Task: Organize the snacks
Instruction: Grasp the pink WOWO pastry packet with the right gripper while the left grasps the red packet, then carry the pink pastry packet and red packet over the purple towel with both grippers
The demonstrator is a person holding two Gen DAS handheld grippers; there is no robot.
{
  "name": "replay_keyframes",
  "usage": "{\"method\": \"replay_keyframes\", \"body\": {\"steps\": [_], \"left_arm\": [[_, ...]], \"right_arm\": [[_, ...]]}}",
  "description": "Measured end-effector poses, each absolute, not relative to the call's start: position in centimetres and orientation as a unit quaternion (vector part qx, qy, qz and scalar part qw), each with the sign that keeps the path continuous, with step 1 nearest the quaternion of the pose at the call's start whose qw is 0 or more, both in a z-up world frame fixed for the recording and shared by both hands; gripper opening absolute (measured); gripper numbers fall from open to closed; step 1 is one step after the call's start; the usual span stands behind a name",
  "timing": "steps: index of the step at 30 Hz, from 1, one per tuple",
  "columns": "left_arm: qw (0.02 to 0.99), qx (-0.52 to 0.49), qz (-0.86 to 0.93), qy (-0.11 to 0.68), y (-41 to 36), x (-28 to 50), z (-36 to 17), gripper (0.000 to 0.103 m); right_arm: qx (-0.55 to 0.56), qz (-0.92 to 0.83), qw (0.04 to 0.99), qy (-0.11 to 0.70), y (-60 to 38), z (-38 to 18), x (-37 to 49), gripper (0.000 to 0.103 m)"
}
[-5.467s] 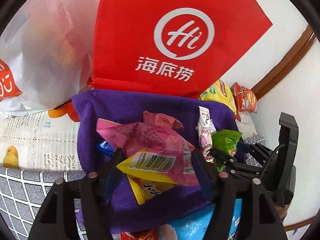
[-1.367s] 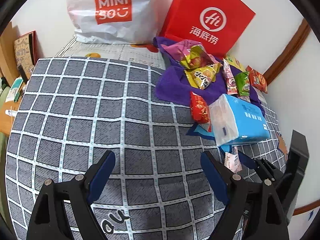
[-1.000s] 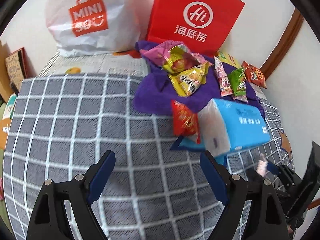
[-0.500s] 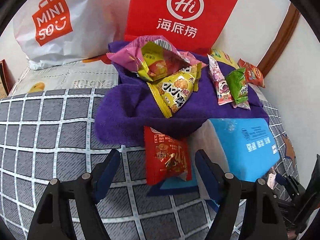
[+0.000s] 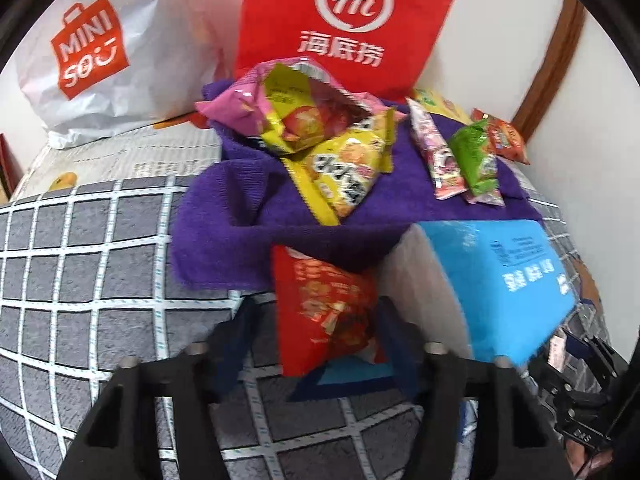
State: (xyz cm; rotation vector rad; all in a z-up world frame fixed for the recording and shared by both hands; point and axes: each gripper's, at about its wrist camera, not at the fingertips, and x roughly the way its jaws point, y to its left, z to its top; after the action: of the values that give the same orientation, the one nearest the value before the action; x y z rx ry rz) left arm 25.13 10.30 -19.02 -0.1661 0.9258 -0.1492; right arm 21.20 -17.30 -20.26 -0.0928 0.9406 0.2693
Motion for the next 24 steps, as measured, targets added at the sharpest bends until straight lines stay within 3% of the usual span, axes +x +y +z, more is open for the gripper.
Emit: {"method": "replay_keyframes", "body": {"steps": [1, 5, 15, 24], "left_arm": [[0.888, -0.081, -0.077, 0.446, 10.2, 25.0, -18.9, 0.034], [0.889, -0.073, -0.071, 0.446, 10.2, 24.6, -18.7, 0.033], [0.872, -0.133, -0.09, 0.461, 11.9, 20.0, -16.8, 0.032], [0.868, -0.122, -0.084, 0.473, 10.6, 16.3, -18.9, 0.035]], "right_arm": [[-0.042, 0.13, 0.882, 0.451, -17.4, -20.2, 21.2, 0.066], [-0.036, 0.131, 0.882, 0.45, -17.6, -20.2, 21.2, 0.064], [-0.042, 0.126, 0.885, 0.446, -17.4, -19.9, 20.9, 0.06], [-0.054, 0.142, 0.884, 0.441, -16.6, -19.7, 19.0, 0.06]]}}
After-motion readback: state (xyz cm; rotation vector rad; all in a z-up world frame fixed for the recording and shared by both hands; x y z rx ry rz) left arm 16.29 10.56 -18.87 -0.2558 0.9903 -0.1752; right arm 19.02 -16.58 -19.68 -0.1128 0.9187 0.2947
